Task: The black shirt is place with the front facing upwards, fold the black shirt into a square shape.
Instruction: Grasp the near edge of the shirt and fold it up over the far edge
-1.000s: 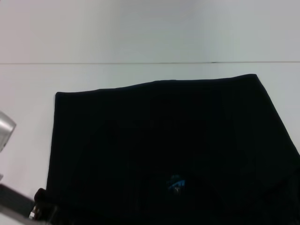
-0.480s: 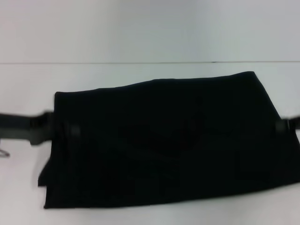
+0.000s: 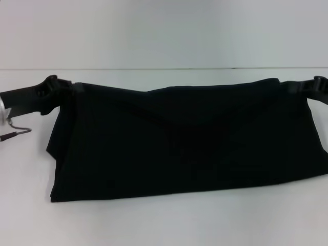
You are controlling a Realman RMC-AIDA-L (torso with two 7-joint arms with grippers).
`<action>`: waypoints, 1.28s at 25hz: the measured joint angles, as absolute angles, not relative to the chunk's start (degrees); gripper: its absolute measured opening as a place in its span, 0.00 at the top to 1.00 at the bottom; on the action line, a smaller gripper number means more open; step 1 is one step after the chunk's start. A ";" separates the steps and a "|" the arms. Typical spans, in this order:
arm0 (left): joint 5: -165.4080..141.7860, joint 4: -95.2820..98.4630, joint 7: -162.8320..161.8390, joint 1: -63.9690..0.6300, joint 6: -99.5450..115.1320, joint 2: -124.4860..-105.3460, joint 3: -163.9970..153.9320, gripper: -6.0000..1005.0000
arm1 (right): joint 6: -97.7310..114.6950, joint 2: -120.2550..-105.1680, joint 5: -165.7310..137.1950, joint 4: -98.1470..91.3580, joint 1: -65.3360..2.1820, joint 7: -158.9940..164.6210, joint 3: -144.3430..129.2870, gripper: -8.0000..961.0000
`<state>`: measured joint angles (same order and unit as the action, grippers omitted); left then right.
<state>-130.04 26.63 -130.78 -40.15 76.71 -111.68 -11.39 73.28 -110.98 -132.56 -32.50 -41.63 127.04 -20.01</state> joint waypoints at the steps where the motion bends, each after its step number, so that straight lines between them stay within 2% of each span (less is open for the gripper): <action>1: -129.74 26.47 -130.50 -40.36 75.82 -111.80 -11.49 0.96 | 72.77 -111.11 -132.21 -32.50 -41.80 127.04 -20.10 0.92; 10: -129.00 26.30 -127.15 -42.26 69.52 -112.94 -11.69 0.96 | 67.03 -111.70 -128.12 -32.04 -43.19 125.30 -20.15 0.89; 14: -128.66 26.27 -123.59 -43.03 65.95 -114.68 -11.67 0.96 | 60.93 -114.28 -125.76 -31.19 -43.73 121.54 -20.18 0.88; 15: -128.61 26.26 -122.37 -43.33 63.63 -115.66 -11.70 0.96 | 59.31 -115.05 -125.13 -30.83 -43.90 120.02 -20.18 0.87; 17: -128.59 26.26 -121.95 -43.43 62.45 -116.07 -11.72 0.96 | 55.06 -116.54 -124.21 -30.04 -44.39 116.75 -20.18 0.87; 20: -127.91 26.12 -120.74 -43.86 59.01 -117.32 -11.74 0.96 | 49.48 -117.95 -123.31 -28.82 -45.23 113.37 -20.24 0.86; 23: -126.32 25.11 -119.01 -44.27 56.12 -118.01 -11.74 0.96 | 45.00 -118.65 -122.73 -27.30 -46.19 110.90 -20.47 0.85; 32: -121.49 23.08 -113.42 -45.63 44.96 -120.64 -11.27 0.94 | 40.43 -119.43 -117.61 -24.65 -47.43 100.35 -21.14 0.82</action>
